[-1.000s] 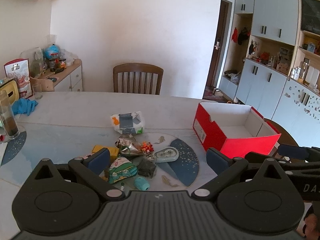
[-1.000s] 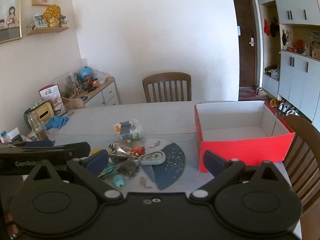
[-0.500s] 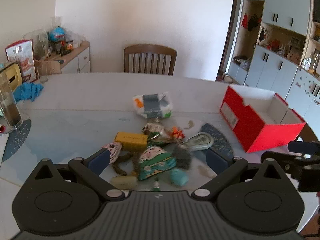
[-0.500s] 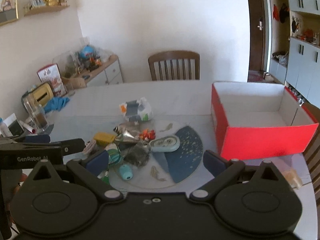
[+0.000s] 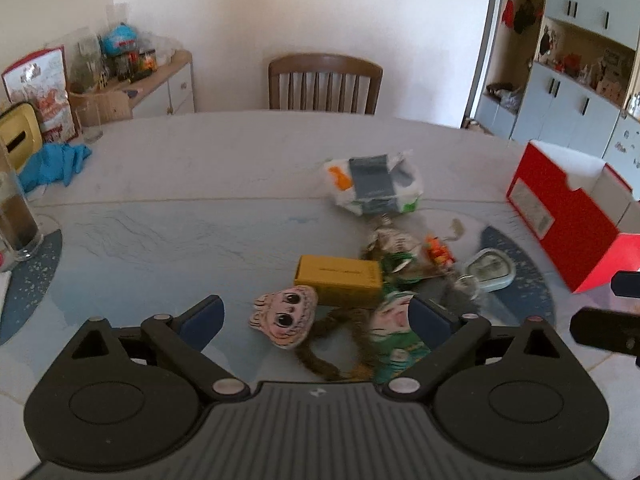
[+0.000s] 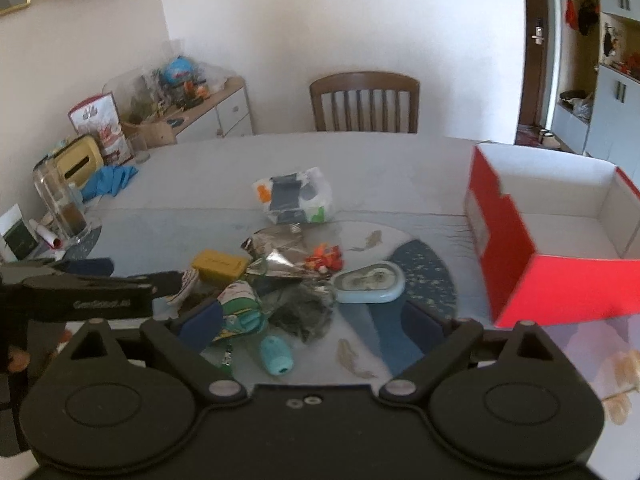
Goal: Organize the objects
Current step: 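Move both grippers toward the pile of small items on the table, then grasp the pink doll-face keychain with left gripper while right grasps green plush pouch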
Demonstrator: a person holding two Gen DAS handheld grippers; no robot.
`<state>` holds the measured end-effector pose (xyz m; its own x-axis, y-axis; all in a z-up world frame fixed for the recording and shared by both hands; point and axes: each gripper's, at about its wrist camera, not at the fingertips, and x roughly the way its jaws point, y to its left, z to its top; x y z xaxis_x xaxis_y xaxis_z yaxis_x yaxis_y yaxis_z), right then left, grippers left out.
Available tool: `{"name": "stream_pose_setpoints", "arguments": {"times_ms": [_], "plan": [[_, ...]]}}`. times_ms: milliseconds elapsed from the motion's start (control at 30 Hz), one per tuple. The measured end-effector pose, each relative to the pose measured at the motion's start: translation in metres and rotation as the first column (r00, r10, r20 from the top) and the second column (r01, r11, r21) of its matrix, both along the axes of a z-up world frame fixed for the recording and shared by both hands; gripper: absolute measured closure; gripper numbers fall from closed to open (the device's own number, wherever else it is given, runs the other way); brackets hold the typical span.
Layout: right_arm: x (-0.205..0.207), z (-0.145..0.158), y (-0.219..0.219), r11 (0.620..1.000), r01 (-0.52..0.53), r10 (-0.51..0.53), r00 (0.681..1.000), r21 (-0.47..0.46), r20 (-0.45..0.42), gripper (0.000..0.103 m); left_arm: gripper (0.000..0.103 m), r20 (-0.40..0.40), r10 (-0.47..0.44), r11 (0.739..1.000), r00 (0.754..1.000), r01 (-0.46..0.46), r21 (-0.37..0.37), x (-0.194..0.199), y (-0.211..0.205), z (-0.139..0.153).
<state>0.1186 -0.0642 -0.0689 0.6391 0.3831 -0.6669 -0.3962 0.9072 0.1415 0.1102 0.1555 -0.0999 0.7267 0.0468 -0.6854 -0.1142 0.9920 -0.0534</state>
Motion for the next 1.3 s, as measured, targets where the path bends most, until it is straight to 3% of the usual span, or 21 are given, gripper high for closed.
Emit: {"name": "stream_pose_setpoints", "arguments": {"times_ms": [200,867,933,1300], "plan": [[0.013,-0.017,0.036,0.998,-0.062,0.061,0.997,-0.033,-0.036,0.012,0.009,-0.05,-0.024,1.0,0.998,0.024,-0.003,0.019,0.018,-0.022],[0.04,-0.056,0.097,0.984,-0.137,0.121,0.984,-0.116,-0.134,0.032,0.04,-0.136,-0.078,0.992,0.988,0.064,-0.111,0.047,0.05,-0.054],[0.042,-0.059,0.098,0.984,-0.133,0.115,0.982,-0.121,-0.148,0.041,0.043,-0.133,-0.077,0.991,0.988,0.062,-0.116,0.046,0.051,-0.055],[0.047,-0.058,0.092,0.995,-0.074,0.059,0.978,-0.071,-0.198,0.061,0.056,-0.114,-0.095,0.989,0.989,0.08,-0.125,0.044,0.053,-0.052]]}}
